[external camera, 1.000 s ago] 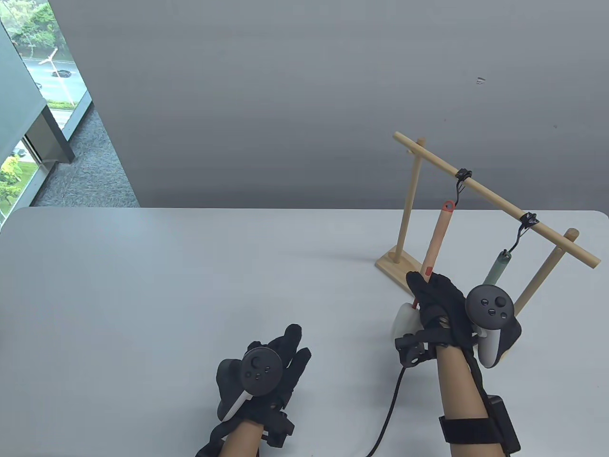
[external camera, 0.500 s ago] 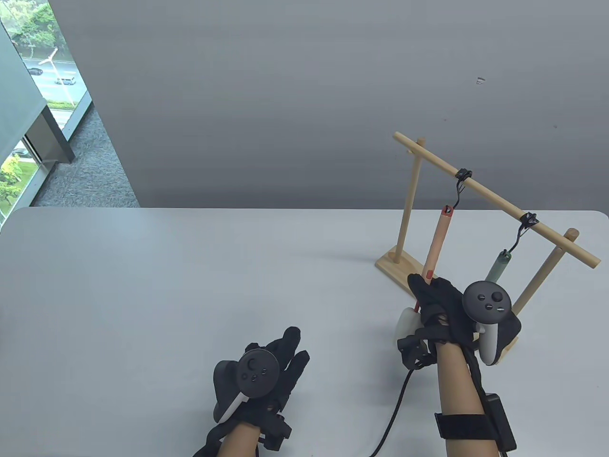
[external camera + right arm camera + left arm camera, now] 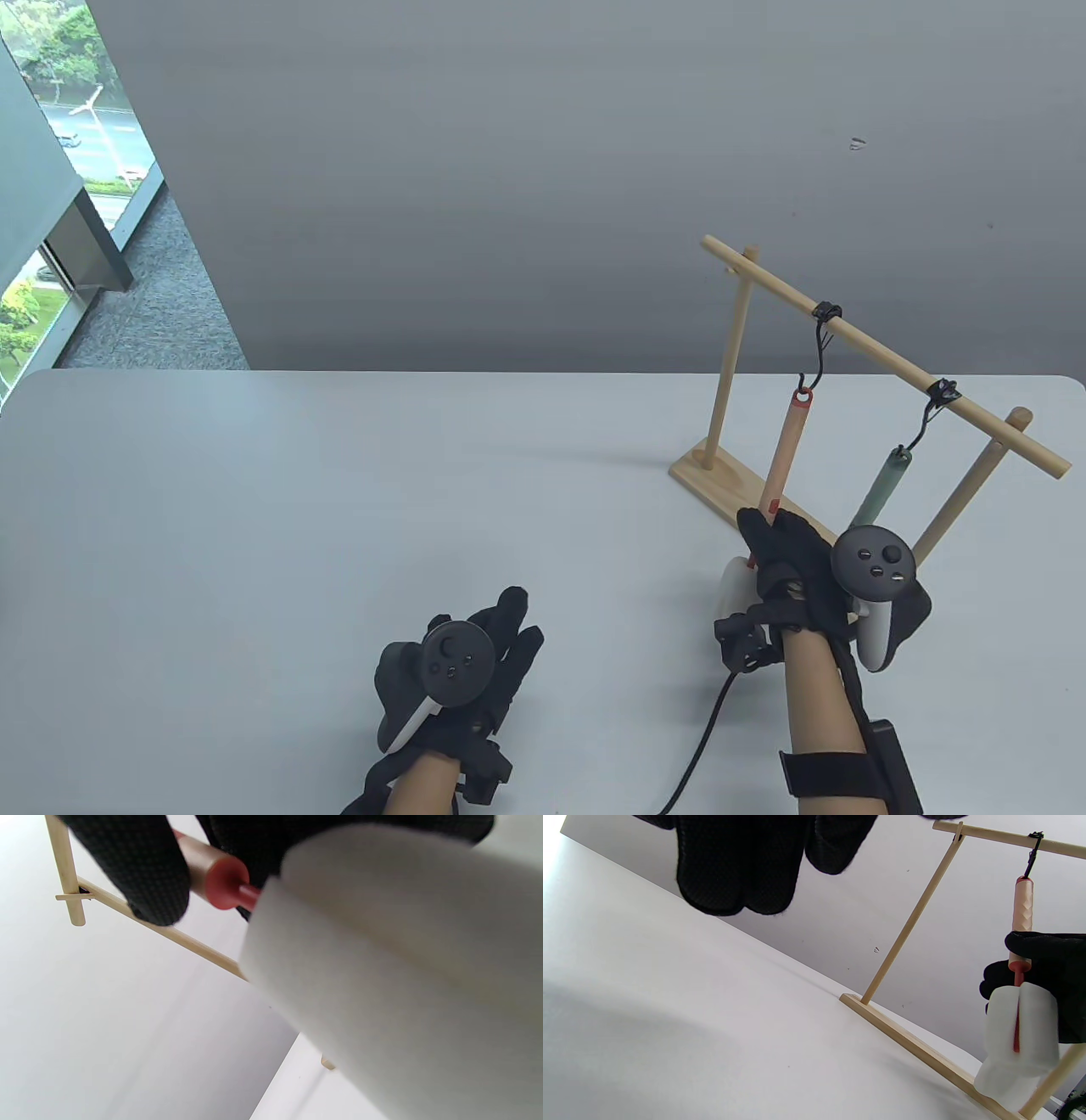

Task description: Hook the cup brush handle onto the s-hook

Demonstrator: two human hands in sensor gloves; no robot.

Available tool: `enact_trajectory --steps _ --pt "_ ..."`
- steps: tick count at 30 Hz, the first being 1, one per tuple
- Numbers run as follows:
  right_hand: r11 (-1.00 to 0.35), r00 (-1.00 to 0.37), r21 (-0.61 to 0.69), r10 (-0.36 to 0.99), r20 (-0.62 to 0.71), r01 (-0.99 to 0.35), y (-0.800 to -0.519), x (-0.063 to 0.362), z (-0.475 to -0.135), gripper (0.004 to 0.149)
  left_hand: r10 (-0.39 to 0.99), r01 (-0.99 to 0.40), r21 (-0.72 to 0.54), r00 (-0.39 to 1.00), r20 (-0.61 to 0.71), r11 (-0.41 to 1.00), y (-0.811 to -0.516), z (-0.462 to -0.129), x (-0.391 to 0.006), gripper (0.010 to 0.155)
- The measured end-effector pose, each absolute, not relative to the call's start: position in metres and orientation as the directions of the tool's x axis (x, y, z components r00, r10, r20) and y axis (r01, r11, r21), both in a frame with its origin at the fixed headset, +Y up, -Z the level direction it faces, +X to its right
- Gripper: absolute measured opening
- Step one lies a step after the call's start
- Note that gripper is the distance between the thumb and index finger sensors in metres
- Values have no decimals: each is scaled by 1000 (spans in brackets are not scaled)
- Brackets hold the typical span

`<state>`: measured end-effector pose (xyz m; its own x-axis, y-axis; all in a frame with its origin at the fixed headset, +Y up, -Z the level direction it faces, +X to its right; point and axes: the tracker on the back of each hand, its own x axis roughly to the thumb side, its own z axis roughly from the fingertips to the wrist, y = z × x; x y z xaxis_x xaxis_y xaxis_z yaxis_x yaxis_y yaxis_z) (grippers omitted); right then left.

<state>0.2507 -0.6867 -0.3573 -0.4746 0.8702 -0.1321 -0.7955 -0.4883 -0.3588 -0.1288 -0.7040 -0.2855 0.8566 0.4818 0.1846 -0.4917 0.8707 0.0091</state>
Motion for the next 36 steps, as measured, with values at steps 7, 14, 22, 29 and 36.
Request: enact_trajectory --steps 7,14,22,29,36 --pt "-490 -480 -388 867 -132 -780 -691 256 -348 60 480 -489 21 862 163 872 -704 -286 -132 66" --pt "-483 -478 -377 871 -115 -790 -689 259 -333 58 446 -455 16 880 165 890 -706 -287 -129 67" --pt "-505 -517 -354 853 -69 -787 -685 255 -321 58 430 -435 0 890 149 901 -710 -291 -127 67" --pt "-569 -597 -303 802 0 -765 -683 239 -310 58 411 -416 6 901 139 909 -712 -295 -131 68" --pt "-655 -699 -283 709 89 -700 -682 215 -295 54 403 -408 2 903 146 913 -712 -295 -129 68"
